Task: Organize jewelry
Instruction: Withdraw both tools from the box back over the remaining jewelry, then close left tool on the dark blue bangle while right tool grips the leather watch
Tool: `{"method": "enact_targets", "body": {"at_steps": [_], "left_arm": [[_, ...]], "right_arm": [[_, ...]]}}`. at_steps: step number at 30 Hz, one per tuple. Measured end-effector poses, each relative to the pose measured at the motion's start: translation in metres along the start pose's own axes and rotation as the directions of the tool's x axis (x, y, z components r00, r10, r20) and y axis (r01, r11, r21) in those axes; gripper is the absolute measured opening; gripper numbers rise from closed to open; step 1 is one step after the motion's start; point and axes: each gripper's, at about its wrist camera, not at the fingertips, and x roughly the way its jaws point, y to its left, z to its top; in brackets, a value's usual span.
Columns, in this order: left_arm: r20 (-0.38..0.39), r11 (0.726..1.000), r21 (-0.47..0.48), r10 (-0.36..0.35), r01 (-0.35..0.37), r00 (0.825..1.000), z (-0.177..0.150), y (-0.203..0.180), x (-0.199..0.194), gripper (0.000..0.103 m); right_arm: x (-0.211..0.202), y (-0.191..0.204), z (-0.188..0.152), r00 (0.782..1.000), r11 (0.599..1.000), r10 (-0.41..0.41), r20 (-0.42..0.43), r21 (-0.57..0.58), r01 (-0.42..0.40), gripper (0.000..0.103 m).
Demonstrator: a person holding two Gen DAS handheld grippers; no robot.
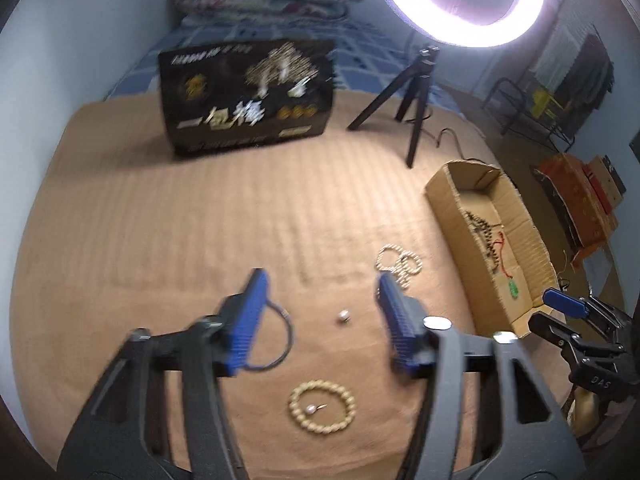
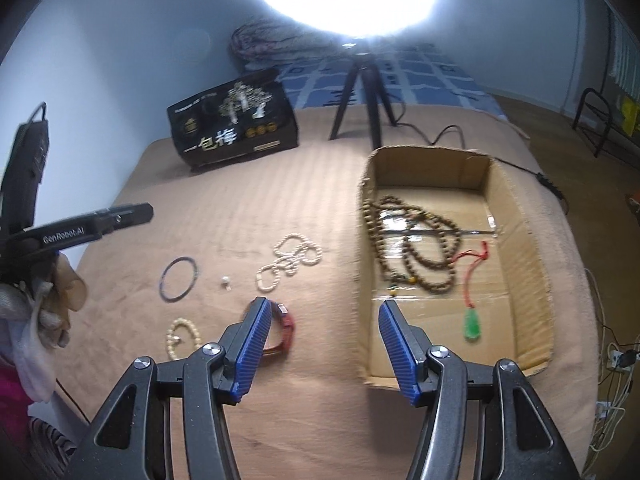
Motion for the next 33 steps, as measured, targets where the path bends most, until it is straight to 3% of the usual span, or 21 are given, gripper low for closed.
{"method": "enact_targets", "body": {"at_steps": [3,8,19,33], "left_arm": [[-0.027,0.999,-0.043,0.008,-0.01,1.0,-0.007,0.02,0.007,0.067],[-0.073,0.993,-0.116,0.025,-0.034,0.997,-0.019,0.049,0.022,0.067],[-0.178,0.99,-0.13,0.023,-0.047,0.984,-0.037,0.066,0.057,0.068],[-0.241,0.977,-0.213,-0.03,-0.023,0.97,-0.041,0.073,0.085,0.068]], "right_arm": [[0.007,0.01,-0.003,1.0,1.0,0.019,-0.022,-0.005,-0.019,0.075],[0.025,0.027,-0.007,0.995,0.998,0.054,-0.082,-0.006,-0.055,0.082],[0.075,0.055,-0.006,0.981,0.998,0.033,-0.19,-0.039,-0.042,0.083],[0.097,0.063,-0.003,0.975,0.998,0.009,-0.22,-0.065,-0.024,0.085]]}}
